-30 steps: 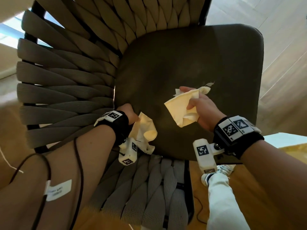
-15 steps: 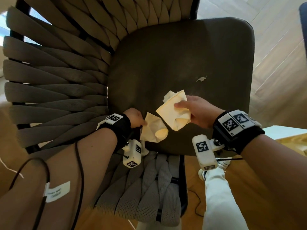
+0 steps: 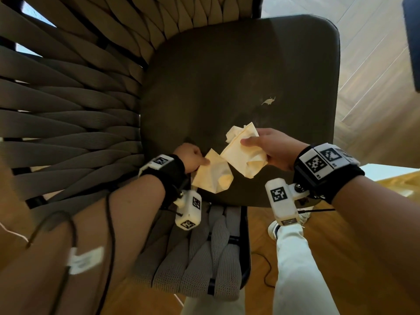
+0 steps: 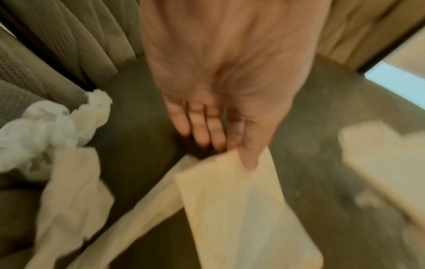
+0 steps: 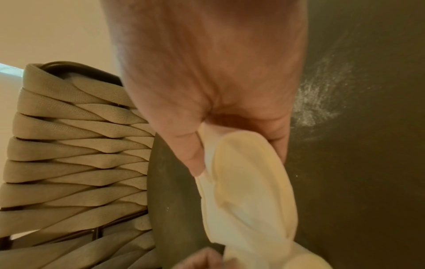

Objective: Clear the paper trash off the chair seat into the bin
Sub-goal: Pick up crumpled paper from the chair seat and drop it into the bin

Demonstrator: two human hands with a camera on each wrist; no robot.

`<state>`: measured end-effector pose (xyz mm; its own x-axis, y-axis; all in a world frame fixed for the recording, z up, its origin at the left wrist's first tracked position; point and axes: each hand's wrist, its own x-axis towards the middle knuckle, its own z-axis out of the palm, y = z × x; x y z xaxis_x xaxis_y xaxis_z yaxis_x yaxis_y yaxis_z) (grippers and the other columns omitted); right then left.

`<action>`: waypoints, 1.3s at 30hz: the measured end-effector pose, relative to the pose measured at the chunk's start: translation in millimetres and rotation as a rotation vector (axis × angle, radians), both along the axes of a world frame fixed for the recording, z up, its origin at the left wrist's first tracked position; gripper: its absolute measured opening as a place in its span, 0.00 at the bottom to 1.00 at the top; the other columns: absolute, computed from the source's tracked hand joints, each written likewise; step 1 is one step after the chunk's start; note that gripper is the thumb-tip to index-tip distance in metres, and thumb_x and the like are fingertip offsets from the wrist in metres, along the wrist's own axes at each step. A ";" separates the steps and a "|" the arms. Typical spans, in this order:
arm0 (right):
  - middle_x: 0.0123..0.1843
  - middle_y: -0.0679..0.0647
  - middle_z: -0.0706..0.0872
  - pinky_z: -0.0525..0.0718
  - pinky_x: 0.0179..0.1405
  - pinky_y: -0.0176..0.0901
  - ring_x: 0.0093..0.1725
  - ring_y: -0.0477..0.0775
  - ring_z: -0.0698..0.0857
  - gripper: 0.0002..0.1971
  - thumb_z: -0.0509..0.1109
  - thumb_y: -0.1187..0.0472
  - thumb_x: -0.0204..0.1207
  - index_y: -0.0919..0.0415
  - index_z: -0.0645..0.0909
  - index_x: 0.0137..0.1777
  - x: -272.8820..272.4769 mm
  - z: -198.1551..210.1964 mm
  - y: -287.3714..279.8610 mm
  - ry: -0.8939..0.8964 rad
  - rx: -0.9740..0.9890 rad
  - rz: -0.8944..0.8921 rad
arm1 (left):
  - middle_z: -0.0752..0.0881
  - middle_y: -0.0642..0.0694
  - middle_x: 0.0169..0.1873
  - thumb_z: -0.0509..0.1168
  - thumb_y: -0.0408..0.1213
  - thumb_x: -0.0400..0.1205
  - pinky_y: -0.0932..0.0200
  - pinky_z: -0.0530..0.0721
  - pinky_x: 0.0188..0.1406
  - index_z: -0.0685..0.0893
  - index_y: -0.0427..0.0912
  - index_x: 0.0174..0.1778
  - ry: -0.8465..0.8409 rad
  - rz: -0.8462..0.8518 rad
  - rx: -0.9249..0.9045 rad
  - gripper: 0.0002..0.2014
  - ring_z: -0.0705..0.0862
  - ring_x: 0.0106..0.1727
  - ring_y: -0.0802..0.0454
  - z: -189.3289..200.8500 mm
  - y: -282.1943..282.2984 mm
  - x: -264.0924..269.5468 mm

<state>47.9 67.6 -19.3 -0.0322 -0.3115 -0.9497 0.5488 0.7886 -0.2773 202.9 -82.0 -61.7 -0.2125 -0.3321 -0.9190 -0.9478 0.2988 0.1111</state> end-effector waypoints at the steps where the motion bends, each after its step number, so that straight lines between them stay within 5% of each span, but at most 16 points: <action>1: 0.48 0.50 0.82 0.83 0.39 0.48 0.46 0.52 0.83 0.26 0.66 0.61 0.80 0.56 0.68 0.78 0.1 -0.8 1.5 -0.001 0.000 -0.004 | 0.84 0.46 0.40 0.71 0.40 0.78 0.56 0.82 0.46 0.81 0.43 0.38 0.036 0.066 0.064 0.07 0.82 0.46 0.49 5.7 -7.3 -2.4; 3: 0.48 0.51 0.81 0.83 0.40 0.49 0.47 0.53 0.83 0.26 0.66 0.61 0.81 0.56 0.67 0.78 0.5 -2.3 3.8 -0.011 0.001 -0.012 | 0.82 0.47 0.42 0.69 0.36 0.79 0.54 0.84 0.50 0.80 0.45 0.40 0.061 0.157 0.155 0.04 0.82 0.49 0.48 20.5 -23.0 -8.9; 6: 0.48 0.50 0.81 0.82 0.39 0.49 0.46 0.52 0.82 0.26 0.65 0.61 0.81 0.56 0.67 0.78 2.5 -3.4 6.3 -0.016 -0.003 -0.010 | 0.82 0.47 0.48 0.67 0.31 0.78 0.52 0.82 0.53 0.81 0.48 0.47 0.017 -0.014 0.133 0.07 0.81 0.50 0.49 38.2 -49.5 -13.4; 11: 0.50 0.51 0.82 0.82 0.51 0.55 0.49 0.53 0.82 0.25 0.65 0.61 0.82 0.56 0.67 0.79 4.0 -4.2 6.6 -0.020 -0.024 0.004 | 0.81 0.45 0.47 0.60 0.33 0.83 0.62 0.81 0.29 0.79 0.42 0.59 -0.298 -0.486 0.191 0.10 0.79 0.39 0.53 44.3 -52.7 1.8; 14: 0.59 0.55 0.82 0.82 0.55 0.57 0.58 0.58 0.81 0.25 0.65 0.61 0.81 0.56 0.67 0.78 4.9 -5.5 6.0 -0.030 -0.033 0.029 | 0.79 0.42 0.40 0.60 0.38 0.84 0.61 0.81 0.18 0.80 0.33 0.52 -0.512 -0.372 0.305 0.10 0.78 0.34 0.50 28.2 -43.8 17.1; 17: 0.64 0.57 0.82 0.83 0.58 0.58 0.62 0.60 0.82 0.25 0.66 0.61 0.81 0.56 0.68 0.77 7.8 -8.0 6.7 -0.027 -0.033 0.056 | 0.80 0.41 0.33 0.59 0.32 0.85 0.65 0.80 0.17 0.78 0.20 0.61 -0.682 -0.501 0.505 0.16 0.81 0.27 0.50 7.2 -35.2 29.8; 20: 0.66 0.58 0.82 0.82 0.62 0.61 0.64 0.62 0.82 0.24 0.66 0.60 0.81 0.55 0.69 0.77 11.8 -10.3 7.6 -0.028 -0.034 0.086 | 0.79 0.49 0.30 0.65 0.25 0.81 0.68 0.81 0.31 0.85 0.26 0.48 -0.597 -0.783 0.557 0.06 0.80 0.27 0.59 3.3 -23.8 33.8; 23: 0.63 0.56 0.82 0.83 0.61 0.59 0.63 0.60 0.82 0.24 0.66 0.60 0.81 0.55 0.69 0.77 16.4 -11.6 10.1 -0.035 -0.039 0.101 | 0.79 0.51 0.29 0.65 0.30 0.82 0.75 0.77 0.21 0.87 0.32 0.47 -0.577 -0.917 0.516 0.07 0.78 0.27 0.58 11.3 -20.4 36.3; 27: 0.60 0.54 0.82 0.84 0.57 0.56 0.59 0.58 0.83 0.24 0.66 0.60 0.81 0.55 0.69 0.77 19.9 -9.9 17.3 -0.034 -0.046 0.089 | 0.82 0.48 0.27 0.71 0.36 0.74 0.67 0.78 0.21 0.82 0.20 0.52 -0.484 -0.541 0.626 0.21 0.80 0.26 0.54 28.7 -39.5 22.7; 30: 0.53 0.51 0.83 0.85 0.45 0.49 0.50 0.53 0.83 0.23 0.65 0.60 0.81 0.56 0.69 0.76 20.2 -6.3 27.2 -0.036 -0.057 0.023 | 0.84 0.54 0.16 0.74 0.52 0.68 0.64 0.80 0.23 0.82 0.35 0.43 -0.247 -0.013 0.402 0.22 0.82 0.17 0.60 67.3 -46.2 -1.8; 31: 0.52 0.51 0.83 0.84 0.42 0.47 0.48 0.52 0.83 0.23 0.65 0.61 0.81 0.56 0.70 0.76 19.3 -4.7 32.5 -0.036 -0.063 -0.006 | 0.84 0.55 0.15 0.72 0.65 0.52 0.64 0.80 0.26 0.81 0.40 0.42 -0.164 0.082 0.344 0.34 0.81 0.15 0.62 75.6 -52.8 -7.7; 32: 0.53 0.52 0.83 0.84 0.41 0.46 0.48 0.51 0.83 0.23 0.65 0.61 0.81 0.56 0.70 0.76 18.3 -3.1 38.1 -0.035 -0.067 -0.032 | 0.85 0.53 0.17 0.73 0.51 0.72 0.63 0.80 0.26 0.80 0.40 0.44 -0.099 0.132 0.412 0.18 0.80 0.15 0.61 85.4 -54.1 -17.2; 33: 0.54 0.52 0.83 0.84 0.41 0.46 0.48 0.51 0.83 0.23 0.65 0.61 0.81 0.55 0.70 0.76 17.4 -2.4 44.2 -0.035 -0.069 -0.059 | 0.85 0.49 0.21 0.62 0.34 0.78 0.64 0.79 0.23 0.81 0.37 0.49 -0.031 0.191 0.551 0.07 0.78 0.14 0.59 98.2 -53.5 -28.5; 34: 0.53 0.52 0.83 0.84 0.41 0.46 0.48 0.51 0.83 0.22 0.66 0.61 0.81 0.55 0.70 0.75 16.1 -1.0 50.8 -0.035 -0.069 -0.087 | 0.86 0.45 0.26 0.79 0.50 0.64 0.65 0.79 0.21 0.81 0.34 0.54 -0.019 0.193 0.669 0.30 0.77 0.15 0.58 103.7 -57.7 -34.6; 35: 0.51 0.51 0.83 0.84 0.40 0.46 0.47 0.51 0.83 0.22 0.66 0.61 0.81 0.55 0.70 0.75 14.7 -0.5 57.8 -0.038 -0.070 -0.114 | 0.86 0.43 0.31 0.78 0.52 0.64 0.65 0.80 0.21 0.80 0.35 0.60 0.015 0.239 0.758 0.34 0.76 0.16 0.59 106.3 -58.5 -40.1; 39: 0.52 0.51 0.83 0.84 0.43 0.47 0.51 0.53 0.83 0.20 0.66 0.59 0.81 0.54 0.71 0.72 8.9 0.7 91.2 -0.028 -0.076 -0.195 | 0.90 0.42 0.42 0.69 0.50 0.78 0.62 0.86 0.26 0.85 0.46 0.62 0.118 0.231 0.978 0.19 0.83 0.20 0.59 107.5 -28.8 -77.1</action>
<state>56.8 158.8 -18.6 -0.0727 -0.3727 -0.9251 0.6977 0.6438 -0.3142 125.8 -110.8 45.7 -0.3451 0.5108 -0.7874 -0.9381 -0.1623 0.3058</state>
